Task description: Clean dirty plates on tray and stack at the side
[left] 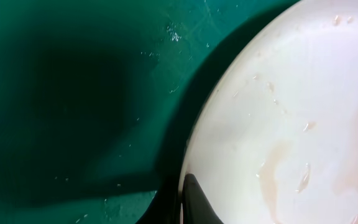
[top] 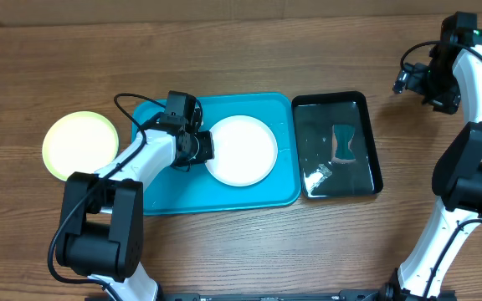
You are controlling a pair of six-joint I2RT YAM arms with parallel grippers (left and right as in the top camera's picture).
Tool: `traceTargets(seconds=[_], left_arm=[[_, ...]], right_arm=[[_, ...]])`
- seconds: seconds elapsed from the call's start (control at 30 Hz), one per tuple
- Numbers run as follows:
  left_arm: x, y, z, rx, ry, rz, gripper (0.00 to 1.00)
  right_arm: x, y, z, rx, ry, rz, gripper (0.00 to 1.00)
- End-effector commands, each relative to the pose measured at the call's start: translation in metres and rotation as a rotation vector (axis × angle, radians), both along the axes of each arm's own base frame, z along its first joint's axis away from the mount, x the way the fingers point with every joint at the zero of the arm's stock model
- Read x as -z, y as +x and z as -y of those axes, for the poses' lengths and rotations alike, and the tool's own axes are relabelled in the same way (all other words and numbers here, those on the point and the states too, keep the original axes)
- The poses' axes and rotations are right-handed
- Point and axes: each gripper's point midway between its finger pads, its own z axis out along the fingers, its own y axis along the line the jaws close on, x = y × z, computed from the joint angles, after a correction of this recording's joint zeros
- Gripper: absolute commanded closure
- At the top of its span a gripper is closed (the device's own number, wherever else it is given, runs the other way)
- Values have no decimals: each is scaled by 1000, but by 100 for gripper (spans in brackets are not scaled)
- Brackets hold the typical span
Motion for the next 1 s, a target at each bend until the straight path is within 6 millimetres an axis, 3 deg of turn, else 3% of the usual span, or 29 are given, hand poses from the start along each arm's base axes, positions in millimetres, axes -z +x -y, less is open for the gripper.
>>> traceTargets(seconds=[0.0,0.2,0.4,0.77,0.97], left_arm=[[-18,14,1,8,14,38,96],[-69,49,7,6,-3,121,96],[-114,70,26,26,-25,196,96],[-145,77,114,150,-35,386,96],[-159,69,162,212,8,510,96]], right_arm=[[-23,11,3,5,-13,79,0],[-24,15,4,5,-18,96,0],[-24,15,4,5,-18,96,0],[-24,15,4,5,-18,96,0],[-24,15,4,5,-17,96,0]])
